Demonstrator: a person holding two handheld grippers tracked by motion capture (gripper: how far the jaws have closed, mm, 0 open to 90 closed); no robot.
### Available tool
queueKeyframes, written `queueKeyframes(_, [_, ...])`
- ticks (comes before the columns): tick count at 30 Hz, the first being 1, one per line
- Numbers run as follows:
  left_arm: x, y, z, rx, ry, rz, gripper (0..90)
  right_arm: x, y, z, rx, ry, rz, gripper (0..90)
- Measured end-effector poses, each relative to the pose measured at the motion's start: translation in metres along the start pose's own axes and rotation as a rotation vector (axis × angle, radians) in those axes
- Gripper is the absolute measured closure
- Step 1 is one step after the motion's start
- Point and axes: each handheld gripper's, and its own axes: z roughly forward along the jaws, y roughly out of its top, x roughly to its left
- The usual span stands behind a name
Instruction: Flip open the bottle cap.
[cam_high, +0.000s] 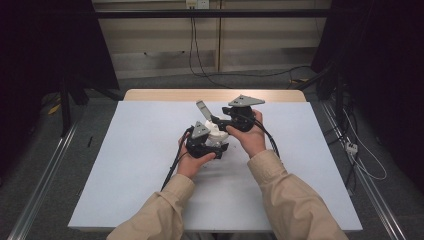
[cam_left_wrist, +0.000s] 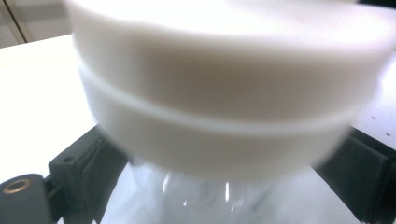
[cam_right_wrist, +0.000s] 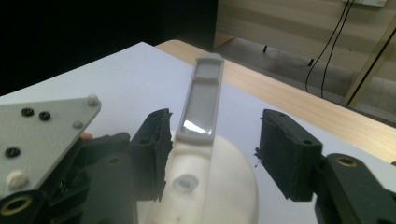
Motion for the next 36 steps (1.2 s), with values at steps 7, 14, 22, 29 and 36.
queueKeyframes(7, [-0.003, -0.008, -0.015, 0.031, -0.008, 0.022, 6.4, 0.003, -0.009, -0.017, -0.015, 0.003, 0.009, 29.2])
queueKeyframes(14, [-0.002, -0.01, -0.039, 0.026, -0.008, 0.024, 6.0, 0.008, -0.025, -0.034, -0.024, 0.013, 0.003, 24.5])
queueKeyframes(22, [0.001, -0.014, -0.065, 0.03, 0.009, 0.022, 6.0, 0.011, -0.052, -0.056, -0.03, 0.008, 0.021, 18.0])
queueKeyframes(29, [0.004, -0.023, -0.081, 0.074, 0.011, 0.066, 6.0, 0.008, -0.08, -0.074, -0.021, -0.019, 0.02, 13.5])
queueKeyframes(36, [0.011, -0.033, -0.098, 0.045, 0.017, 0.026, 6.0, 0.004, -0.1, -0.091, -0.023, -0.042, 0.036, 12.5])
